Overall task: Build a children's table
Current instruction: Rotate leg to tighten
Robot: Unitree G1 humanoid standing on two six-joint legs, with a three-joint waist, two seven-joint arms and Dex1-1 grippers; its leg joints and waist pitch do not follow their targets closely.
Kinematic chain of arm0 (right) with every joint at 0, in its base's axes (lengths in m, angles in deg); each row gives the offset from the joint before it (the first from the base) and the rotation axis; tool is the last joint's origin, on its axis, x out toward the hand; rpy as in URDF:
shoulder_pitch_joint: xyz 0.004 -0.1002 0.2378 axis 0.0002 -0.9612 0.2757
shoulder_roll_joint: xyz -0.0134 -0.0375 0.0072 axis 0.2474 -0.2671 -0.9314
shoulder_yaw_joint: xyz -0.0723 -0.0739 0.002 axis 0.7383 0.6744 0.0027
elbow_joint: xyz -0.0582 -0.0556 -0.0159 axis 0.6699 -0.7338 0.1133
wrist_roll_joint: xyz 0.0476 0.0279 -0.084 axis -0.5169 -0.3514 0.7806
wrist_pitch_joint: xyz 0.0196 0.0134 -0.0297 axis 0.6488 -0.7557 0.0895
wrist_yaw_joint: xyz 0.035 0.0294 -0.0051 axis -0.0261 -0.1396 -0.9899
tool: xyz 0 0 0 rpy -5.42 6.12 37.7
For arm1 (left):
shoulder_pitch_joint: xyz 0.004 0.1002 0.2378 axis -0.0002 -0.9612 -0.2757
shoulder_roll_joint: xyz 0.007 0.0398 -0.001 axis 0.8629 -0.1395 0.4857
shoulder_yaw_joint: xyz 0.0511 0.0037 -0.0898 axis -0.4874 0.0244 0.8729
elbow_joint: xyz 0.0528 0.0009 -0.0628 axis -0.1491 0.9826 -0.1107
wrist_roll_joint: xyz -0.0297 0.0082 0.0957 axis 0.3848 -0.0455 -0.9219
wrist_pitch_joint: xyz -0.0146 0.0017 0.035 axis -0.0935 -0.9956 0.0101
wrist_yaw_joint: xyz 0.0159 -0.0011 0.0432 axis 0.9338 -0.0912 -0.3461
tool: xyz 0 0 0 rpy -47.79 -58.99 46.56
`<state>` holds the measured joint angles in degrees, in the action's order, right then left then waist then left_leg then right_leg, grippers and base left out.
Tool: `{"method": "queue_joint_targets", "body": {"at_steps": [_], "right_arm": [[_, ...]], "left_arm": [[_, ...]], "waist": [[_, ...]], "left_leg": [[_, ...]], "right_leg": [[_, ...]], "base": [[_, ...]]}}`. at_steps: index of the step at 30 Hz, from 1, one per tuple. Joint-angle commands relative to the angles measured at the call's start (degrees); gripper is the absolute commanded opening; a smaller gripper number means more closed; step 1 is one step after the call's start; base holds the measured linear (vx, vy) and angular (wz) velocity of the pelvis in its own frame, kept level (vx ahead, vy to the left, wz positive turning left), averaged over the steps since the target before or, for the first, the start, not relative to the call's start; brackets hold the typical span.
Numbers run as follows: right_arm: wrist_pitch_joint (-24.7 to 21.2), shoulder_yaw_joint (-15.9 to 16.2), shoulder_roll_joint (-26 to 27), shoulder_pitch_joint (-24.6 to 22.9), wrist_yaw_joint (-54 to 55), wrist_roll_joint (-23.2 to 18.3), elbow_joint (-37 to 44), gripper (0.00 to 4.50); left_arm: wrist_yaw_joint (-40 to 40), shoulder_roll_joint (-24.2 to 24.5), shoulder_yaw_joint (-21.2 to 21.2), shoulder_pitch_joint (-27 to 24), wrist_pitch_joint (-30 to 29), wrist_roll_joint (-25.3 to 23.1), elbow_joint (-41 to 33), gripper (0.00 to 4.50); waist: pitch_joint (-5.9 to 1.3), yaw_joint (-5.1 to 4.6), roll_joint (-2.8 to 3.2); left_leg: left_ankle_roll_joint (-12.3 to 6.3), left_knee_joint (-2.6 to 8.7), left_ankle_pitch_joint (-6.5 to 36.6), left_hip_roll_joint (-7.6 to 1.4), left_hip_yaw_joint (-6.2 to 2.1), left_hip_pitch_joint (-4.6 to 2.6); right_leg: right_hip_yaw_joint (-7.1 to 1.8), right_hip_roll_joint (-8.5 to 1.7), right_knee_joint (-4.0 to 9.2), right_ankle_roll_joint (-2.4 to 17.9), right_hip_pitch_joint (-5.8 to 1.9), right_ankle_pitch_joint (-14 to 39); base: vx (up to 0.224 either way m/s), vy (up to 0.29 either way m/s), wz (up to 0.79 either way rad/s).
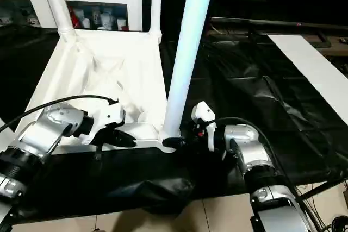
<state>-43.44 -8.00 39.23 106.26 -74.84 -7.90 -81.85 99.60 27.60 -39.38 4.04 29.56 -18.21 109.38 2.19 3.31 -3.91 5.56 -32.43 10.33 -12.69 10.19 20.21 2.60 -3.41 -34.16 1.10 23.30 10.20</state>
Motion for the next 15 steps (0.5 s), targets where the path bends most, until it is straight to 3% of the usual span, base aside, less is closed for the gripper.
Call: {"method": "queue_joint_targets", "body": {"at_steps": [1,4,5,6,7,8,11,12,15], "right_arm": [[-0.21,-0.73,-1.17,-0.32,0.54,-0.36,0.81,2.72],[2.95,-2.36,1.05,1.41,12.72,2.60,-4.68,2.70],[2.61,-3.69,2.36,2.23,18.12,2.77,-6.87,2.70],[2.43,-3.96,2.60,2.36,19.07,2.75,-7.21,2.69],[2.43,-3.96,2.60,2.36,19.07,2.75,-7.21,2.69],[1.63,-5.93,5.18,3.23,27.40,2.44,-9.03,2.69],[0.54,-7.31,7.37,4.12,33.76,2.02,-10.23,2.69],[-0.84,-8.90,10.41,5.73,42.69,1.55,-12.25,2.69],[-1.26,-8.85,13.16,7.21,48.63,1.97,-14.07,2.69]], "left_arm": [[2.94,-0.12,-4.25,-1.96,-1.18,-1.28,0.69,0.00],[-3.33,-2.51,-3.05,-1.10,-1.46,-2.72,3.96,0.00],[-8.13,-4.30,-2.06,-0.32,-0.68,-3.59,6.18,0.00],[-9.09,-4.65,-1.86,-0.18,-0.51,-3.76,6.58,0.00],[-9.09,-4.65,-1.86,-0.18,-0.51,-3.76,6.58,0.00],[-17.07,-8.24,-0.14,1.77,-1.15,-4.56,10.46,0.00],[-21.13,-10.47,0.36,3.05,-2.71,-5.06,12.57,0.00],[-27.34,-13.82,1.57,5.12,-5.58,-5.30,15.76,0.00],[-31.43,-16.34,2.25,7.01,-7.04,-5.49,18.69,0.00]], "waist": [[-3.13,-0.23,0.48],[-3.04,-0.43,0.50],[-2.58,-0.93,0.37],[-2.58,-0.93,0.37],[-2.40,-1.05,0.44],[-2.48,-1.40,0.25],[-2.62,-1.62,0.31],[-2.56,-1.87,0.53],[-2.73,-1.87,0.61]], "left_leg": [[-2.47,3.12,9.45,-0.75,0.52,-0.33],[-2.07,3.16,9.90,-0.73,0.51,-0.36],[-0.72,3.40,13.45,-0.52,0.42,-0.44],[-0.72,3.40,13.45,-0.52,0.42,-0.44],[-0.06,3.47,14.92,-0.44,0.27,-0.54],[1.03,3.29,17.06,-0.39,-0.03,-0.68],[0.94,3.39,17.13,-0.34,-0.23,-0.55],[0.90,3.42,17.42,-0.30,-0.14,-0.58],[1.34,3.40,18.22,-0.24,-0.37,-0.65]], "right_leg": [[-2.05,-3.47,3.05,13.25,-3.00,7.89],[-2.08,-3.53,3.16,13.01,-2.79,8.73],[-2.03,-3.54,4.01,11.81,-2.49,15.47],[-2.03,-3.54,4.01,11.81,-2.49,15.47],[-1.98,-3.61,4.31,10.92,-2.37,18.94],[-1.97,-3.71,4.67,8.68,-2.20,25.03],[-1.97,-3.63,4.89,7.71,-2.15,25.35],[-2.02,-3.40,4.84,7.97,-1.86,24.37],[-1.79,-3.47,4.89,7.53,-1.90,24.67]], "base": [[0.000,0.000,0.00],[0.000,0.000,0.00],[0.000,0.000,0.00],[0.000,0.000,0.00],[-0.061,-0.001,-0.01],[-0.061,-0.001,-0.01],[0.000,0.000,0.00],[0.000,0.000,0.00],[0.000,0.000,0.00]]}}
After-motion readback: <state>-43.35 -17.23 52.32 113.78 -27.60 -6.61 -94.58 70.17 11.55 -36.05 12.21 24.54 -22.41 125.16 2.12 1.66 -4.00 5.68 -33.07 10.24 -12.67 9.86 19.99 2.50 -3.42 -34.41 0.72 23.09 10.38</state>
